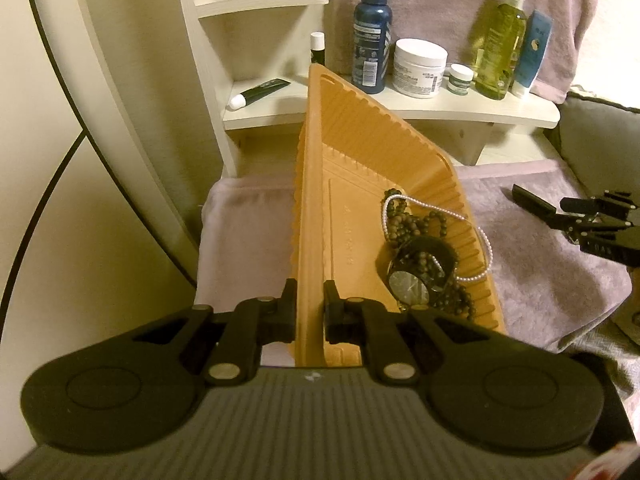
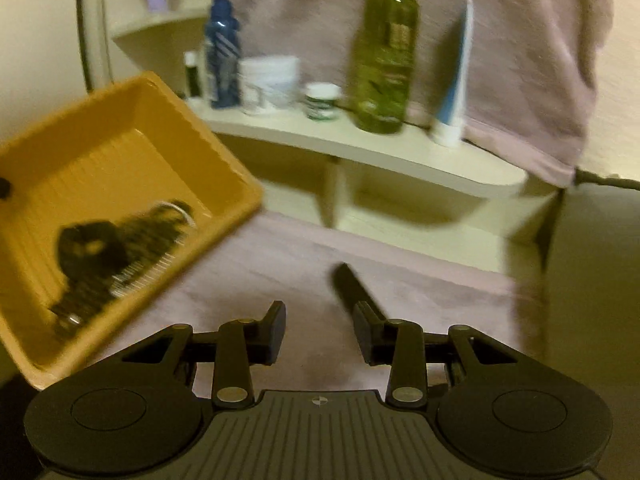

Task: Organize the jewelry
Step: 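Grasp the black cylindrical power bank with the right tool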

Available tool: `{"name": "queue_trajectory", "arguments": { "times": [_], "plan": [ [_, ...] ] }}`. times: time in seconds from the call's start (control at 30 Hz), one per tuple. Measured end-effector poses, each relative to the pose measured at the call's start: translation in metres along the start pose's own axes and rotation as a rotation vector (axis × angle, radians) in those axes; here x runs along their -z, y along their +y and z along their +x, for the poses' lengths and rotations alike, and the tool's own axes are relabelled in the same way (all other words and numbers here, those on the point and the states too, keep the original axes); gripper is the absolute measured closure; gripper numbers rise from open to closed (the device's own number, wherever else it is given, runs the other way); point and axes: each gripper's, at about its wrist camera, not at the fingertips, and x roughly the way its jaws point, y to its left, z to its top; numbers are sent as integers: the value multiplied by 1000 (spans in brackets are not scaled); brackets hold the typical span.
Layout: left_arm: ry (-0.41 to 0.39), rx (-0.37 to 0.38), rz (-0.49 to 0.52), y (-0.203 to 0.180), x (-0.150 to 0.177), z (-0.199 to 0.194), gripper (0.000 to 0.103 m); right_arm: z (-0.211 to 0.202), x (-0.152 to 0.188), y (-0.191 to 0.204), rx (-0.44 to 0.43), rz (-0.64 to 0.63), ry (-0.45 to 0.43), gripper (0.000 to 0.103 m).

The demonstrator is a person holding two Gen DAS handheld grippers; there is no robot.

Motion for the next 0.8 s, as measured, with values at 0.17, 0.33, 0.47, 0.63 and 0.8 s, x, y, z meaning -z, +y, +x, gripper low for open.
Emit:
{"name": "queue_trajectory", "arguments": {
  "times": [0.17,0.33,0.47,0.63,0.8],
  "plan": [
    [1,-5,-4,-1,0,-1,93,14,3,-12,39,-46,28,65],
    [5,-8,-1,-2,-1,-1,93,35,3,-20,47,-45,62,65],
    [8,-8,-2,-1,-1,0,93,45,2,-25,22,-23,75,65],
    [9,-8,-3,0,-1,1,93,47,-1,-22,13,-12,78,75],
    [9,-8,-3,0,-1,1,93,44,-3,-13,1,-10,90,83]
  ]
}}
